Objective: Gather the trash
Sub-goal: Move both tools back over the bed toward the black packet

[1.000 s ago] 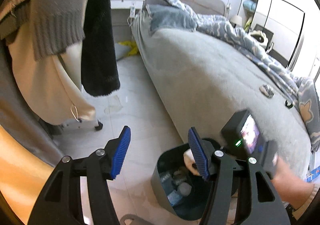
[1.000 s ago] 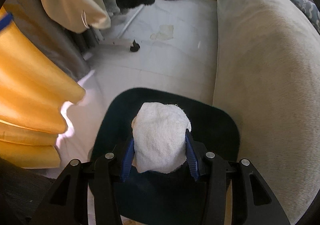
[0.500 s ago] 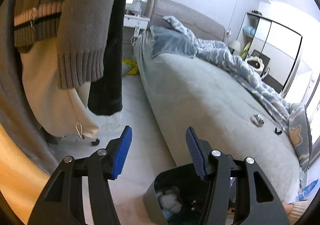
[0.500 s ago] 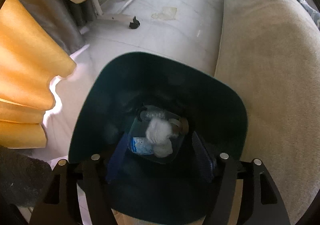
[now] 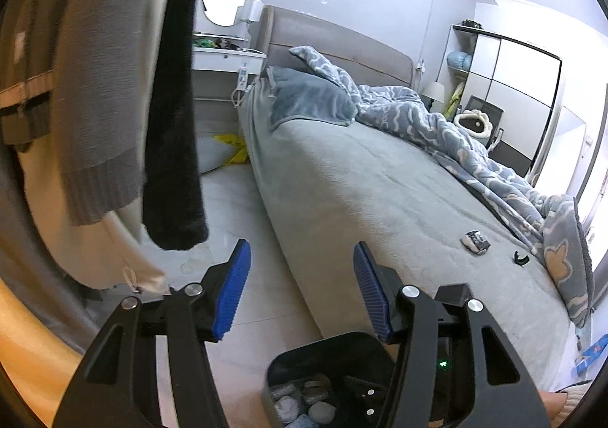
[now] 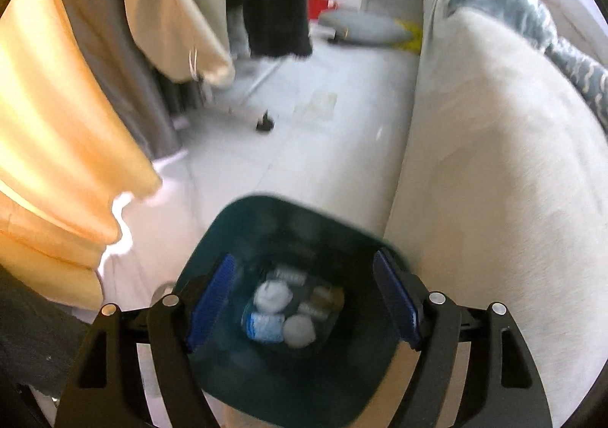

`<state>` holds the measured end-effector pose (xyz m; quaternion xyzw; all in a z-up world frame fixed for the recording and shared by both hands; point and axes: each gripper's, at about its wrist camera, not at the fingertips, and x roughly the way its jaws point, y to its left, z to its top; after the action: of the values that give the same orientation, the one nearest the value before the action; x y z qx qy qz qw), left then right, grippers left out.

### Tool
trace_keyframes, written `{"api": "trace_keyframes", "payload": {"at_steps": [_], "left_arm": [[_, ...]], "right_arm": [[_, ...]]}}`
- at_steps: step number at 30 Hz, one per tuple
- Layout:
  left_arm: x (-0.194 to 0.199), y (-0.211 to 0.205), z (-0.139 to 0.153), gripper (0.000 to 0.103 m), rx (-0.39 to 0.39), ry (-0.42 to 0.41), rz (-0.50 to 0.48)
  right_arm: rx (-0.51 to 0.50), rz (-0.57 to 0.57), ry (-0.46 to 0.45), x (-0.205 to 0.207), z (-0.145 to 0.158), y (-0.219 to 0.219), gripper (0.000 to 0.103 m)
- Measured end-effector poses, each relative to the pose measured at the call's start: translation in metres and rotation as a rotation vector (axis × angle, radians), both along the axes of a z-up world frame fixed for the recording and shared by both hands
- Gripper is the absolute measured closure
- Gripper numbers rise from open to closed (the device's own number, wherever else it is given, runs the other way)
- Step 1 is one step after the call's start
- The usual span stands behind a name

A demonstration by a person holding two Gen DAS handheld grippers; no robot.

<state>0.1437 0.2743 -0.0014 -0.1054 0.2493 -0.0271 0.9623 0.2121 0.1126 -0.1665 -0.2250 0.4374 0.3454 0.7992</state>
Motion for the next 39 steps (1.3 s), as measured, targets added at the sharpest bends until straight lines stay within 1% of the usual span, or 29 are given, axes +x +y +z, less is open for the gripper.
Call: {"api": "trace_keyframes", "payload": {"at_steps": [4,8,10,11,13,15,18,20,24,28,30,33,35,37,39], "left_arm": [[0.012,-0.026,0.003,0.045,-0.004,0.004,-0.027],[0.026,-0.056,0.004,0.045,0.010,0.019,-0.059],[0.034,-0.072,0.005,0.045,0.001,0.026,-0.077],[0.037,-0.079,0.006,0.044,-0.006,0.029,-0.086],[0.044,-0.096,0.008,0.038,-0.010,0.034,-0.106],[0.052,-0.116,0.012,0.037,0.008,0.040,-0.123],[0.059,-0.137,0.016,0.036,0.016,0.042,-0.144],[0.064,-0.152,0.018,0.035,0.023,0.045,-0.157],[0.074,-0.180,0.018,0.034,0.043,0.058,-0.183],[0.087,-0.206,0.017,0.032,0.056,0.063,-0.203],[0.094,-0.219,0.016,0.029,0.059,0.065,-0.214],[0.103,-0.237,0.012,0.028,0.074,0.070,-0.226],[0.110,-0.247,0.008,0.027,0.088,0.082,-0.236],[0.117,-0.256,0.002,0.026,0.095,0.096,-0.245],[0.125,-0.264,-0.003,0.024,0.097,0.106,-0.251]], "right_arm": [[0.042,-0.037,-0.050,0.011,0.023,-0.025,0.025],[0.078,-0.091,-0.098,0.025,0.045,-0.060,0.025],[0.091,-0.119,-0.118,0.032,0.054,-0.078,0.023],[0.097,-0.140,-0.127,0.037,0.058,-0.089,0.021],[0.111,-0.181,-0.140,0.044,0.065,-0.109,0.019],[0.125,-0.240,-0.156,0.053,0.071,-0.132,0.019],[0.172,-0.378,-0.185,0.064,0.079,-0.170,0.018],[0.175,-0.467,-0.210,0.072,0.083,-0.195,0.016],[0.175,-0.577,-0.279,0.079,0.097,-0.237,0.013],[0.167,-0.664,-0.307,0.087,0.102,-0.275,0.012],[0.169,-0.716,-0.299,0.093,0.099,-0.294,0.008],[0.200,-0.800,-0.269,0.099,0.096,-0.321,0.008],[0.215,-0.846,-0.280,0.098,0.095,-0.334,0.008],[0.207,-0.892,-0.290,0.100,0.094,-0.345,0.007],[0.221,-0.926,-0.277,0.103,0.091,-0.357,0.007]]}}
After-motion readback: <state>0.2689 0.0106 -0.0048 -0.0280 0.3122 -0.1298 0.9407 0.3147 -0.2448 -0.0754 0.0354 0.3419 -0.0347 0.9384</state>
